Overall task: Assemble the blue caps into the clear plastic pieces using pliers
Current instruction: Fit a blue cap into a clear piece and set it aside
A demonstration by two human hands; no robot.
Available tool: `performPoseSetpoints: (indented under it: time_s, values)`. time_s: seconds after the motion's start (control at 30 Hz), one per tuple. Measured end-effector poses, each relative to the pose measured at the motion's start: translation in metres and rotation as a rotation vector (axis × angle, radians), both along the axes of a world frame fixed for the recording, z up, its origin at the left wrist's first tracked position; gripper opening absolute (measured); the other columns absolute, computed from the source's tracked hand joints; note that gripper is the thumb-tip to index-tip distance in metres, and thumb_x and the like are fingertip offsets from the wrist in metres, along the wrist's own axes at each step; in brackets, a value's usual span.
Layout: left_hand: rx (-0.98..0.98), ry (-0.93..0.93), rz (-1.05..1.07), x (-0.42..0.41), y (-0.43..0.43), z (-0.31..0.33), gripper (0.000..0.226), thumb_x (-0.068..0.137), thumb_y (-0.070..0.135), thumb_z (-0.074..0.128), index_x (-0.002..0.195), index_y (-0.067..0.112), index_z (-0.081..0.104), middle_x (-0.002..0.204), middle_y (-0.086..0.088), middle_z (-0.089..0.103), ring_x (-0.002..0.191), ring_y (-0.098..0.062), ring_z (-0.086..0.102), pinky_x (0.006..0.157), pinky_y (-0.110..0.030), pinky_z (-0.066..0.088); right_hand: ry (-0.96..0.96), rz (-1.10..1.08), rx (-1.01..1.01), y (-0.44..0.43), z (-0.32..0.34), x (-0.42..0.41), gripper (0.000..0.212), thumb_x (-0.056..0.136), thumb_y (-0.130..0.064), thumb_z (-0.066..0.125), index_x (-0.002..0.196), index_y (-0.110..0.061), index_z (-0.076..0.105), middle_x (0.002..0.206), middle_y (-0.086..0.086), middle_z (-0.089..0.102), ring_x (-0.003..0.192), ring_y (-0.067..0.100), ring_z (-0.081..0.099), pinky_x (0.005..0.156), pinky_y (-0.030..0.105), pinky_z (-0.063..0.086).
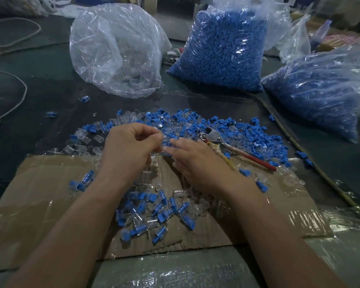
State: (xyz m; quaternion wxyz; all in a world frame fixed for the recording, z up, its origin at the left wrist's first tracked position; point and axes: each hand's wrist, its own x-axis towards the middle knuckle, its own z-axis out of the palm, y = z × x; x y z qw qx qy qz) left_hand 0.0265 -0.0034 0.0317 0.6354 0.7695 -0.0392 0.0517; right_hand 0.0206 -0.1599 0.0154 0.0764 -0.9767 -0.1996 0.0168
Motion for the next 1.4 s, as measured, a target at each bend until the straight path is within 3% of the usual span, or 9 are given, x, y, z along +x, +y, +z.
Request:
performPoseSetpoints:
  time_s: [0.1, 0.23, 0.37, 0.57, 0.9, 1.0, 1.1, 1.23, 1.4]
  values:
    - [0.014, 0.003, -0.012, -0.0003, -0.0001, 0.0006, 0.018, 0.082, 0.011, 0.066, 0.068, 0.021, 0.063, 0.051, 0.008, 0.064, 0.034, 0.000, 0.045, 0.037, -0.011, 0.037, 0.010, -0.015, 0.056, -0.0018, 0.0030, 0.0002, 0.040, 0.096, -0.025, 0.042, 0.136, -0.027, 0.041, 0.146, -0.004, 0.035, 0.132, 0.014, 0.031, 0.110, 0.038, 0.014]
    - [0.018, 0.009, -0.010, -0.0017, -0.0001, 0.0014, 0.018, 0.081, 0.010, 0.066, 0.067, 0.021, 0.063, 0.050, 0.004, 0.062, 0.034, 0.001, 0.044, 0.037, -0.011, 0.038, -0.044, -0.072, 0.180, -0.0035, 0.0065, -0.0001, 0.021, 0.091, -0.018, 0.052, 0.109, -0.017, 0.063, 0.114, -0.001, 0.058, 0.103, 0.014, 0.051, 0.094, 0.031, 0.039]
    - [0.031, 0.012, -0.029, -0.0027, -0.0007, 0.0020, 0.017, 0.082, 0.010, 0.065, 0.068, 0.021, 0.063, 0.053, 0.003, 0.063, 0.034, 0.001, 0.045, 0.038, -0.011, 0.039, -0.059, -0.156, 0.197, -0.0066, 0.0072, 0.0003, 0.010, 0.086, -0.015, 0.057, 0.088, -0.022, 0.050, 0.095, -0.006, 0.051, 0.087, 0.009, 0.046, 0.076, 0.023, 0.036]
    - [0.036, 0.016, -0.029, -0.0022, -0.0009, 0.0016, 0.017, 0.082, 0.011, 0.065, 0.069, 0.021, 0.064, 0.053, 0.003, 0.063, 0.035, 0.000, 0.046, 0.038, -0.011, 0.040, 0.001, -0.177, 0.177, -0.0070, 0.0065, 0.0031, 0.027, 0.086, -0.022, 0.060, 0.112, -0.018, 0.058, 0.094, -0.008, 0.042, 0.087, 0.008, 0.040, 0.076, 0.021, 0.031]
    - [0.054, 0.021, -0.059, -0.0034, -0.0030, 0.0012, 0.017, 0.082, 0.010, 0.066, 0.068, 0.020, 0.064, 0.056, 0.005, 0.065, 0.035, 0.001, 0.046, 0.038, -0.010, 0.038, -0.004, -0.178, 0.194, -0.0087, 0.0060, 0.0013, 0.013, 0.089, -0.015, 0.055, 0.100, -0.017, 0.059, 0.099, -0.002, 0.060, 0.085, 0.010, 0.048, 0.075, 0.025, 0.039]
    - [0.059, 0.021, -0.066, -0.0029, -0.0037, 0.0005, 0.018, 0.081, 0.010, 0.066, 0.068, 0.021, 0.064, 0.054, 0.006, 0.065, 0.035, 0.001, 0.045, 0.037, -0.009, 0.037, 0.024, -0.181, 0.209, -0.0069, 0.0065, 0.0004, 0.040, 0.089, -0.014, 0.053, 0.128, -0.020, 0.047, 0.106, 0.000, 0.058, 0.096, 0.015, 0.052, 0.086, 0.030, 0.041]
    - [0.063, 0.023, -0.071, -0.0028, -0.0038, -0.0004, 0.018, 0.081, 0.010, 0.066, 0.068, 0.022, 0.064, 0.053, 0.008, 0.065, 0.035, 0.002, 0.045, 0.037, -0.010, 0.037, 0.076, -0.179, 0.042, -0.0035, 0.0058, 0.0029, 0.055, 0.091, -0.022, 0.045, 0.143, -0.023, 0.027, 0.118, 0.006, 0.051, 0.108, 0.021, 0.045, 0.092, 0.034, 0.035]
    - [0.075, 0.018, -0.071, -0.0033, -0.0049, -0.0012, 0.017, 0.082, 0.011, 0.066, 0.069, 0.022, 0.064, 0.053, 0.008, 0.065, 0.035, 0.002, 0.046, 0.037, -0.009, 0.036, 0.024, -0.157, 0.016, -0.0021, 0.0065, 0.0041, 0.034, 0.093, -0.023, 0.040, 0.125, -0.023, 0.053, 0.092, 0.001, 0.044, 0.088, 0.015, 0.041, 0.075, 0.028, 0.031]
    - [0.086, 0.023, -0.075, -0.0033, -0.0053, -0.0020, 0.017, 0.082, 0.011, 0.065, 0.069, 0.021, 0.065, 0.055, 0.007, 0.066, 0.035, 0.001, 0.047, 0.038, -0.009, 0.038, -0.013, -0.179, 0.104, -0.0054, 0.0060, 0.0022, 0.024, 0.092, -0.020, 0.048, 0.111, -0.020, 0.063, 0.102, 0.003, 0.057, 0.095, 0.018, 0.051, 0.078, 0.027, 0.034]
